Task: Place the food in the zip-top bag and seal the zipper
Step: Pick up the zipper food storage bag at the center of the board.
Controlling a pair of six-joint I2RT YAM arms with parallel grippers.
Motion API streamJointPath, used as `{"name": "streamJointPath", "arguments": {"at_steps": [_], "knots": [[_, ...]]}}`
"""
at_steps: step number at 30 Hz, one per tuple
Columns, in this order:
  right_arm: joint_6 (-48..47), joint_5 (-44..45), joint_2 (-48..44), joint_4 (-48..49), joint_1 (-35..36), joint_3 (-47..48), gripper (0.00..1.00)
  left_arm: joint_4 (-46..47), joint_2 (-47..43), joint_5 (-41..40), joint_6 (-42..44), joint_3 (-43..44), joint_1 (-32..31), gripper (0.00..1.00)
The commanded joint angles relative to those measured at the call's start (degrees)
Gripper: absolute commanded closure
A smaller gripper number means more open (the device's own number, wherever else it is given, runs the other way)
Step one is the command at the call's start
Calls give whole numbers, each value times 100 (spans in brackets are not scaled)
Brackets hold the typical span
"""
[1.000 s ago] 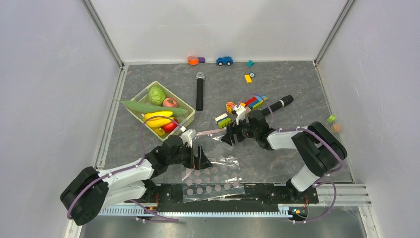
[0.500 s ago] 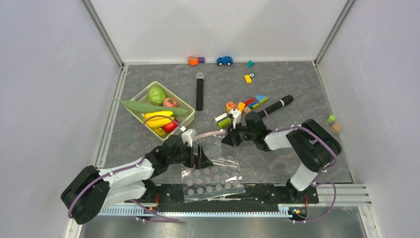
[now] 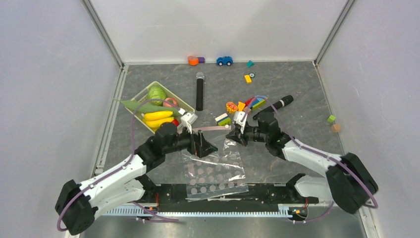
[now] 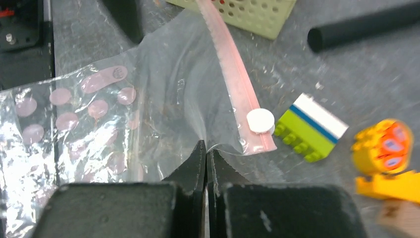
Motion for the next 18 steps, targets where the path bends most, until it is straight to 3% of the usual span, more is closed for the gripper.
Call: {"name": "streamJointPath", "arguments": {"at_steps": [1,9,14,18], "knots": [[-1818,-412,-891,-978,46,292,100,-468,-326,89,1058,1044,-11,0],[-3278,-1302,-1640,-2308,71,604,100,-1116,-249,530,2397,1627,-11,0],[-3950,-1881,-1920,-2749,80,618,100,-1138,72,897,2664,1573,-11,0],[-3931,-1911,-2006,-2825,90,664,100,-1019,359,1231,2683,1597,-11,0]]}}
